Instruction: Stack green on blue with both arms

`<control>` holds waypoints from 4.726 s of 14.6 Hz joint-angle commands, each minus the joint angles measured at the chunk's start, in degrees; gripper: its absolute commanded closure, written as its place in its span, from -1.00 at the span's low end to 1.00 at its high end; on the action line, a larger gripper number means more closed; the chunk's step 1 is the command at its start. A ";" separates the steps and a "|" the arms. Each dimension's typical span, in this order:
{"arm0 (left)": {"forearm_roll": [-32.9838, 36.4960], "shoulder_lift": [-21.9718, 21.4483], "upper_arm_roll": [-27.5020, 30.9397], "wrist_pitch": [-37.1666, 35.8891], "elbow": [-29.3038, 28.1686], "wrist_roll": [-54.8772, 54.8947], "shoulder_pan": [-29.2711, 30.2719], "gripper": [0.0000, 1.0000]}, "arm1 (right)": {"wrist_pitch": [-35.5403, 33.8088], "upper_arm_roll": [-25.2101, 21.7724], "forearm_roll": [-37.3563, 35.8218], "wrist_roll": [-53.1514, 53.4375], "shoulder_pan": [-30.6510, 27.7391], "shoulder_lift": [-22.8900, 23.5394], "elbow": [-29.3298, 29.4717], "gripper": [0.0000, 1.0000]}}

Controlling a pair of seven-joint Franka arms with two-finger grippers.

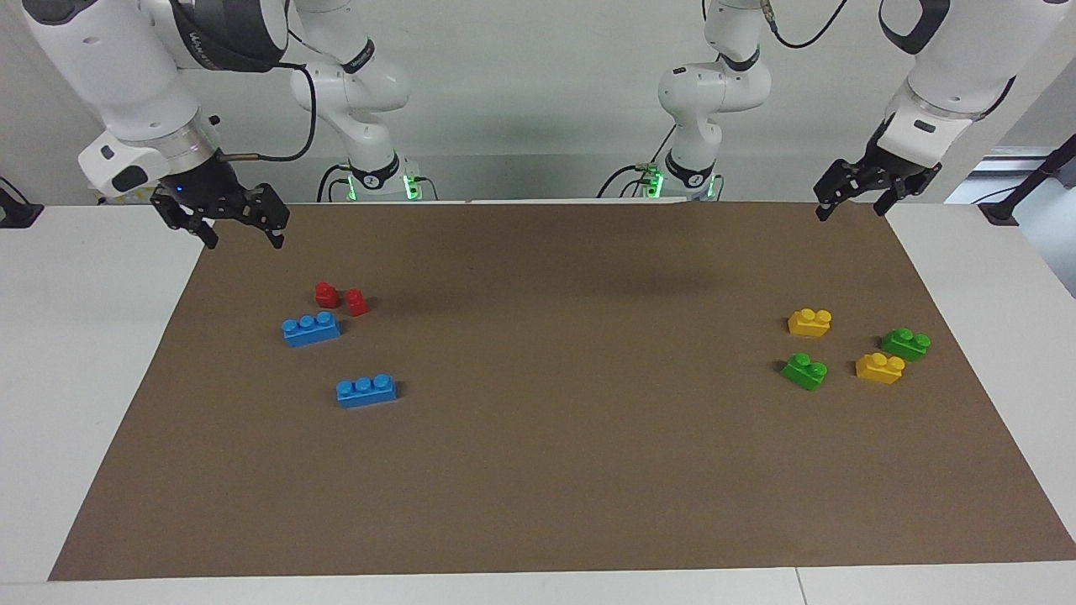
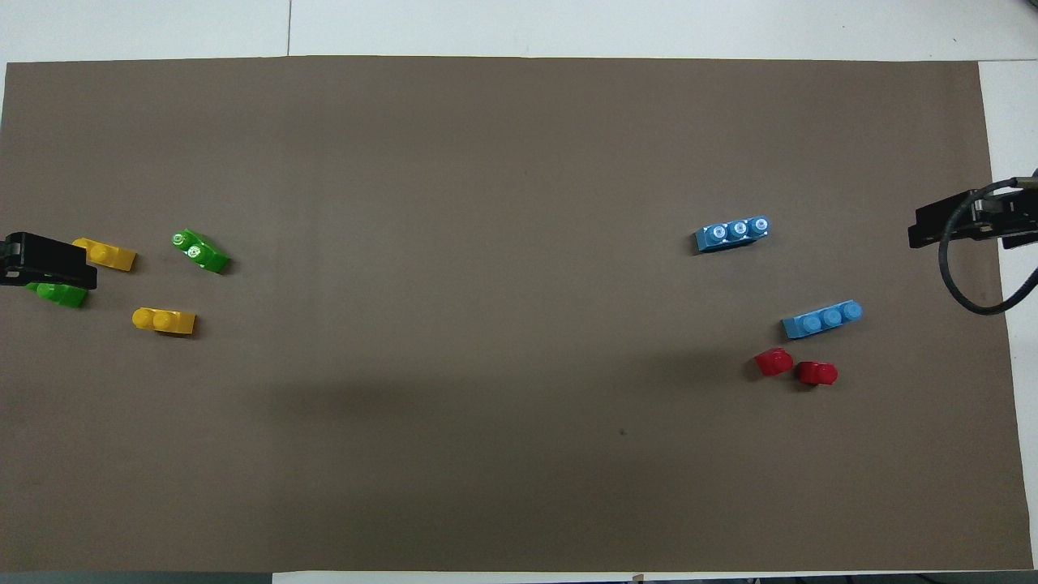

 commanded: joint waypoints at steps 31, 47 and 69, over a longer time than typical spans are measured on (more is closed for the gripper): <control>-0.20 6.92 0.17 18.29 -8.83 -28.49 1.68 -1.00 | 15.76 0.57 16.75 62.26 -0.69 10.27 -3.35 -0.93; -2.05 17.74 0.26 32.63 -10.76 -34.57 4.32 -1.00 | 20.86 0.66 22.38 61.04 -1.66 19.77 -3.71 -0.94; -2.31 26.00 0.26 44.94 -14.54 -45.65 4.32 -1.00 | 29.47 0.57 29.50 56.02 -2.89 23.02 -10.73 -0.95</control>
